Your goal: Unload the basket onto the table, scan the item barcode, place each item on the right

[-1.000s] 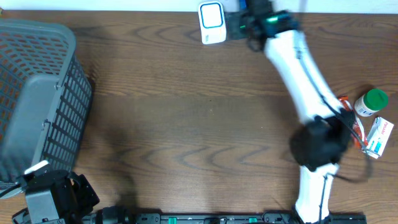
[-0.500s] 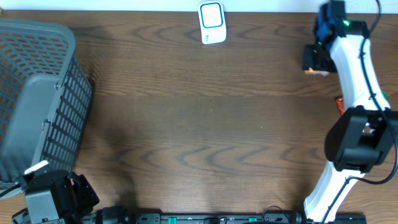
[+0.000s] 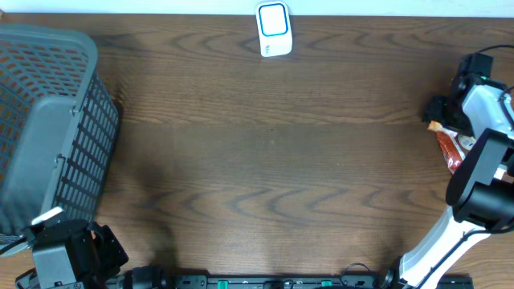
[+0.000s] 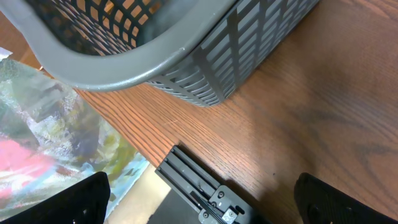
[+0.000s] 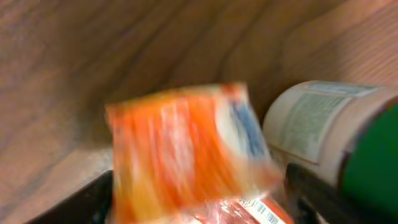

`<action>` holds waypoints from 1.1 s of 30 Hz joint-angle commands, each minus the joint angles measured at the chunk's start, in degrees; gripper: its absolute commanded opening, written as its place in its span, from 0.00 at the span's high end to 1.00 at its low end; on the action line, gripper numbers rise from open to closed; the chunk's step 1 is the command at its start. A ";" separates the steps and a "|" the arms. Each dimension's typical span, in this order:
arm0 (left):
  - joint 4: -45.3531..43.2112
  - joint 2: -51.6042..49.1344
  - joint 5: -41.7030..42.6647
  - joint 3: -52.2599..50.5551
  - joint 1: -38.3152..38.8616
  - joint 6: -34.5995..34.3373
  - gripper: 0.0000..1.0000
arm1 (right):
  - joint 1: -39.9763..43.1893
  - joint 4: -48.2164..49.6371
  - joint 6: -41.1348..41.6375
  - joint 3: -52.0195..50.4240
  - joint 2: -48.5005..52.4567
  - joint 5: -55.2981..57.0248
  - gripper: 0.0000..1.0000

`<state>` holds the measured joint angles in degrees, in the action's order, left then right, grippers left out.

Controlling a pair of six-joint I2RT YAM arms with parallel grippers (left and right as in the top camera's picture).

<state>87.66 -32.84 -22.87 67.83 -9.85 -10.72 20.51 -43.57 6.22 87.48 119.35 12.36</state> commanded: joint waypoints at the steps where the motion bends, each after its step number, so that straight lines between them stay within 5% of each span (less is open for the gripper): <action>1: 0.13 0.20 -0.76 0.09 0.28 -0.50 0.05 | 0.07 -3.10 1.01 5.75 0.00 -1.81 0.13; 3: 0.13 0.20 -0.76 0.09 0.28 -0.50 0.05 | 0.07 -8.22 1.01 12.02 0.00 -5.68 0.01; 16: 0.13 0.20 -0.74 0.09 0.28 -0.50 0.05 | -2.21 -31.74 1.27 49.42 -2.75 -31.30 0.01; 24: 0.13 0.20 -0.76 0.09 0.28 -0.50 0.05 | -5.46 -22.49 11.21 60.37 -15.41 -39.56 0.01; 33: 0.13 0.20 -0.76 0.09 0.28 -0.50 0.05 | -9.66 -5.70 9.38 60.89 -36.79 -38.49 0.01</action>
<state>87.64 -32.84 -22.87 67.83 -9.85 -10.72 10.98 -50.96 15.07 147.81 88.16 -26.15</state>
